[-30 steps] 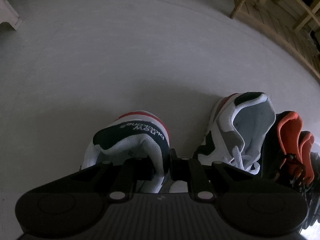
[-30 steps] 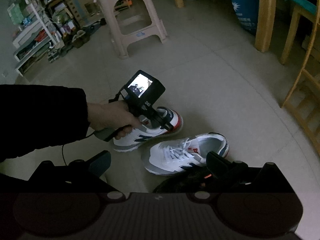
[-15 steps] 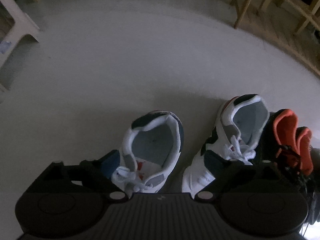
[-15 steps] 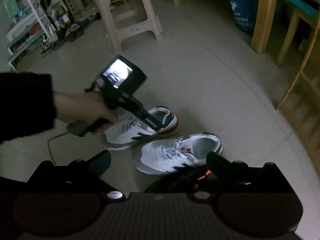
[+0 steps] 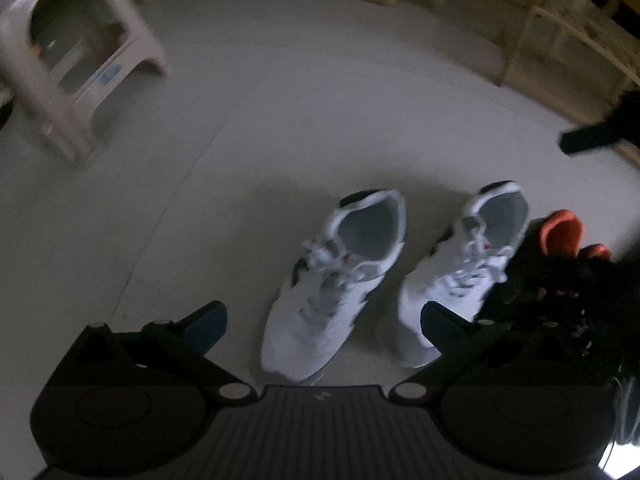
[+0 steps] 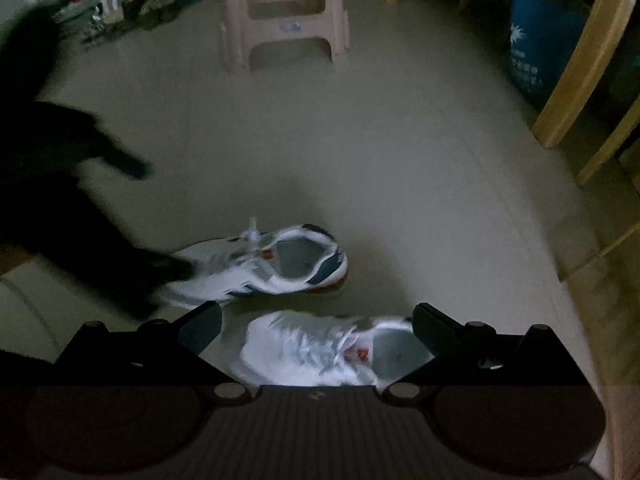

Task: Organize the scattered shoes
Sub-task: 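Grasp the second white sneaker heel with the right tool, then push the held white sneaker straight against its pair with the right tool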

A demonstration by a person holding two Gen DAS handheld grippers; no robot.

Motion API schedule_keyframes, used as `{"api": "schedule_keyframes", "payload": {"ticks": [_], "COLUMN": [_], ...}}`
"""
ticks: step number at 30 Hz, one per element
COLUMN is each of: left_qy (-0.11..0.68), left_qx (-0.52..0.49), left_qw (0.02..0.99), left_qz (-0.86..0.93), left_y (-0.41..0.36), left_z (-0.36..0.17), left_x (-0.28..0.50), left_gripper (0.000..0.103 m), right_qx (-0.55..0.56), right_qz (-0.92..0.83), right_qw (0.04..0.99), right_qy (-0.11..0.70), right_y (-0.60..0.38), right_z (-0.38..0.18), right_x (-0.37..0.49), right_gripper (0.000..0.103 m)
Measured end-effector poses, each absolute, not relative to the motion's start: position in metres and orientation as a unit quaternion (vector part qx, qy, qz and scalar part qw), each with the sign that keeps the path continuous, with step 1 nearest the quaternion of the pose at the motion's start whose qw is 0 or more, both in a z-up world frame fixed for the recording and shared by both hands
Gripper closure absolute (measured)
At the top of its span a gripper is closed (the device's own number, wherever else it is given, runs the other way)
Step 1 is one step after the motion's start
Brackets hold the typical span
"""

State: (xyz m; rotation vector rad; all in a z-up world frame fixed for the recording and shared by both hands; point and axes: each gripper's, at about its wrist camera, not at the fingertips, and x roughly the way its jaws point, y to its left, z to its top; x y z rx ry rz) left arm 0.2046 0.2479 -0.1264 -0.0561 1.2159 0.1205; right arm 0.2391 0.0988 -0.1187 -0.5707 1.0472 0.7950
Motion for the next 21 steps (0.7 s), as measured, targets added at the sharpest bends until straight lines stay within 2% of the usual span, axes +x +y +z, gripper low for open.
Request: {"api": "schedule_keyframes", "payload": {"ticks": [5, 10, 14, 17, 18, 19, 20, 21], "left_qy": [0.570, 0.579, 0.597, 0.609, 0.612, 0.613, 0.613, 0.613], "left_qx": [-0.112, -0.150, -0.181, -0.183, -0.182, -0.181, -0.180, -0.180], "left_qw": [0.806, 0.793, 0.774, 0.764, 0.762, 0.762, 0.763, 0.763], "left_qz": [0.114, 0.120, 0.111, 0.109, 0.106, 0.103, 0.101, 0.099], "left_y": [0.287, 0.306, 0.308, 0.302, 0.299, 0.298, 0.297, 0.296], "left_z": [-0.140, -0.160, -0.180, -0.192, -0.194, -0.195, -0.196, -0.196], "left_x": [0.189, 0.177, 0.171, 0.168, 0.167, 0.167, 0.167, 0.167], "left_gripper": [0.000, 0.000, 0.000, 0.000, 0.000, 0.000, 0.000, 0.000], "right_qx": [-0.306, -0.320, -0.329, -0.338, -0.342, -0.345, -0.349, -0.334], "right_qz": [0.351, 0.342, 0.330, 0.319, 0.311, 0.309, 0.309, 0.320], "right_qw": [0.741, 0.701, 0.678, 0.677, 0.674, 0.672, 0.667, 0.659], "right_qy": [0.484, 0.539, 0.568, 0.571, 0.576, 0.578, 0.581, 0.593], "right_y": [0.134, 0.171, 0.188, 0.195, 0.197, 0.198, 0.199, 0.196], "right_z": [-0.161, -0.217, -0.252, -0.268, -0.279, -0.283, -0.288, -0.295], "right_x": [0.278, 0.318, 0.333, 0.339, 0.342, 0.342, 0.342, 0.343], "right_gripper": [0.000, 0.000, 0.005, 0.014, 0.020, 0.034, 0.039, 0.057]}}
